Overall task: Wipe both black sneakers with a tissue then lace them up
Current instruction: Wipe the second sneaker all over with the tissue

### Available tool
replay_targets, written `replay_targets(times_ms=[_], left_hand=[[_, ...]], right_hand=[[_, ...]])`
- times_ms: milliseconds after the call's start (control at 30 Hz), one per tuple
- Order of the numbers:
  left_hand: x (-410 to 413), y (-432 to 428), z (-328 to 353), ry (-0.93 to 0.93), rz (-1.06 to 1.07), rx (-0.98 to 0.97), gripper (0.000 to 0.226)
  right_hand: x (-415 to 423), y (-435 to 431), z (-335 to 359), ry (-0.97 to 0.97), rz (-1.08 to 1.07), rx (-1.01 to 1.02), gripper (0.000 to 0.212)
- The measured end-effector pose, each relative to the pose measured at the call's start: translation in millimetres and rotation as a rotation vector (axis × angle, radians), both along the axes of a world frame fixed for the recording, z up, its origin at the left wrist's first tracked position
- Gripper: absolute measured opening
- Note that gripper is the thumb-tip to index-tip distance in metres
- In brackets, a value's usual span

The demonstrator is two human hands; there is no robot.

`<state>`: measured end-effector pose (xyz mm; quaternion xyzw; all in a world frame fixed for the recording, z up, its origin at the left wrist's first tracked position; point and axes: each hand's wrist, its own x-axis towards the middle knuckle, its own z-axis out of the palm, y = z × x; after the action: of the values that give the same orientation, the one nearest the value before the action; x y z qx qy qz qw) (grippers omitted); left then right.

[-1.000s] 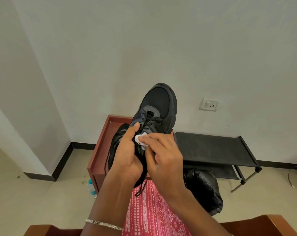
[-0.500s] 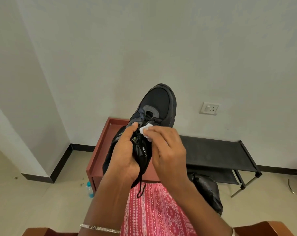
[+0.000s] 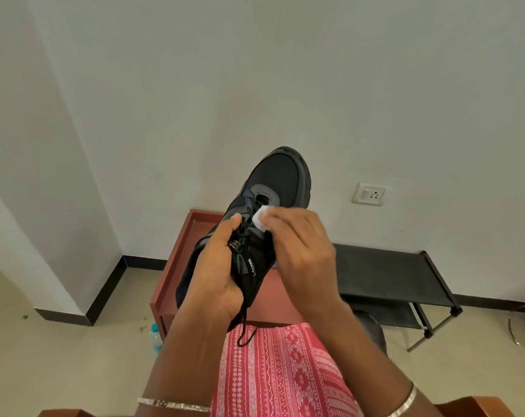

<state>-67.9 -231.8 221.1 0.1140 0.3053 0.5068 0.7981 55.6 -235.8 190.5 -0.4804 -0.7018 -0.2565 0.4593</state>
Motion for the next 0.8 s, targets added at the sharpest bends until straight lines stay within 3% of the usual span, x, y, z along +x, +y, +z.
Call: replay_targets(times_ms=[167, 400, 567, 800], left_hand=[[3.9, 0.3, -0.2, 0.052, -0.016, 0.005, 0.035], [1.8, 0.5, -3.3, -0.023, -0.028, -0.052, 0.036], [3.9, 1.5, -4.1, 0.063, -0.028, 0.001, 0.03], [-2.0, 7.0, -10.9, -0.004, -0.05, -0.07, 0.04]], right_hand=[[20.2, 12.6, 11.3, 0.144, -0.102, 0.039, 0.022], [3.4, -5.4, -8.0, 0.003, 0.011, 0.012, 0.024], [33.8, 15.1, 13.5, 0.179, -0.143, 0.031, 0.019], [-4.3, -17.3, -22.2, 0.102, -0.017, -0.021, 0.021]])
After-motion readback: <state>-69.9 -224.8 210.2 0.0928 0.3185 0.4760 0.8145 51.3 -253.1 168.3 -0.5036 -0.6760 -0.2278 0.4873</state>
